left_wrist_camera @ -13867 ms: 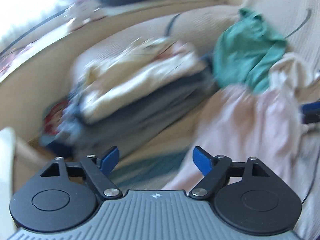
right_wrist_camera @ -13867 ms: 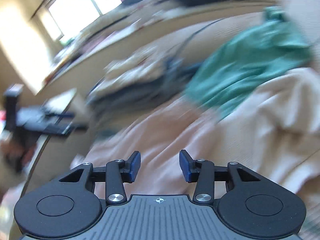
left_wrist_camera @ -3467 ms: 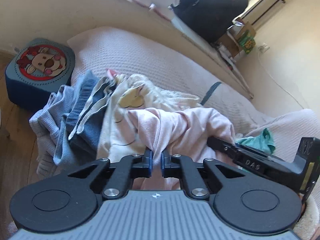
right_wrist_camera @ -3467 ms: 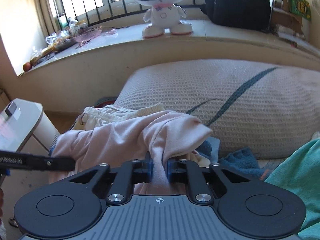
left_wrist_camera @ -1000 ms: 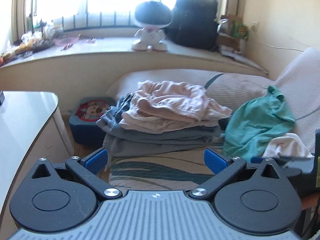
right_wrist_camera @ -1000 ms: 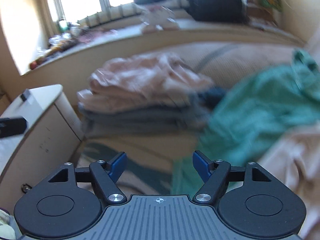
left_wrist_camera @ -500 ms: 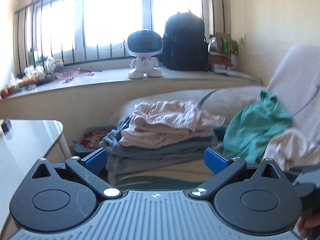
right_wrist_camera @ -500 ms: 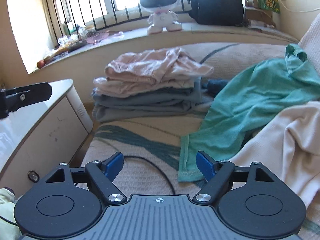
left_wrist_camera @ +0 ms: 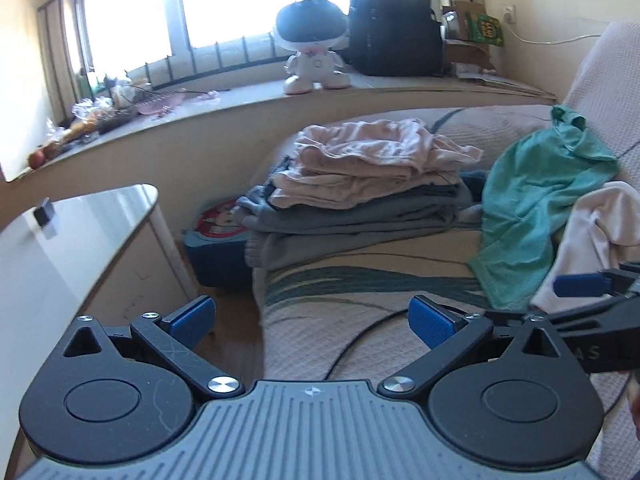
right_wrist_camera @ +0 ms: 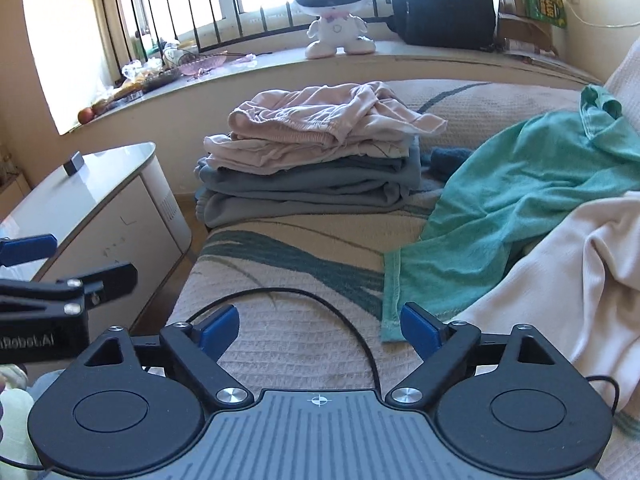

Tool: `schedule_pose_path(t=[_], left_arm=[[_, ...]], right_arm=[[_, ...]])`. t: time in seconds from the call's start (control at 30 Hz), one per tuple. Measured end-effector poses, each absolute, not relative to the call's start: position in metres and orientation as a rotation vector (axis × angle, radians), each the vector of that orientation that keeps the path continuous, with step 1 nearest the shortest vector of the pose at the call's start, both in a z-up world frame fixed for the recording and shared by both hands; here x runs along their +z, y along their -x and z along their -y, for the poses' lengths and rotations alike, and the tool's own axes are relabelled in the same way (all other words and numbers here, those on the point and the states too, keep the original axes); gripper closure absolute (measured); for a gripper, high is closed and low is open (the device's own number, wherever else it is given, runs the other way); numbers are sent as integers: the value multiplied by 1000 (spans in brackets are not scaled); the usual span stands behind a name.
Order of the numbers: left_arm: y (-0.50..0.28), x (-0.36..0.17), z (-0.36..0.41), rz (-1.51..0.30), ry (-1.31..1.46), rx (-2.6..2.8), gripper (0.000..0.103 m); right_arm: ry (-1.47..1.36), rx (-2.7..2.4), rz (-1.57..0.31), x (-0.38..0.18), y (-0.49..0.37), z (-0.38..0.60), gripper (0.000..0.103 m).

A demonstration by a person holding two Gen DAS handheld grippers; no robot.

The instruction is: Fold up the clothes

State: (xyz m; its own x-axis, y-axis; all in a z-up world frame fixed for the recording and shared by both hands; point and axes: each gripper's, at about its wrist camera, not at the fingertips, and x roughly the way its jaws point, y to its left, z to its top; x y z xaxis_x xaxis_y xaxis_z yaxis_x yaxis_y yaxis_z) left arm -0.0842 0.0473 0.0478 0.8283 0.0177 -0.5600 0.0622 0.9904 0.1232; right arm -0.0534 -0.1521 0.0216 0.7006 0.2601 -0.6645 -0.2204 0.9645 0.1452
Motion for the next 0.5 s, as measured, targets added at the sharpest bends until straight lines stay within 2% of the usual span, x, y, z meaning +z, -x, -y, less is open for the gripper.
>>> schedule_pose_path(t=[0.23, 0.5], left_arm=[[85, 42, -58, -619, -105, -2, 0], [87, 42, -60, -612, -103, -2, 0]], right_arm=[[-18, 268, -747, 24, 58, 147, 7], [-24, 278, -749, 21, 63, 146, 7]])
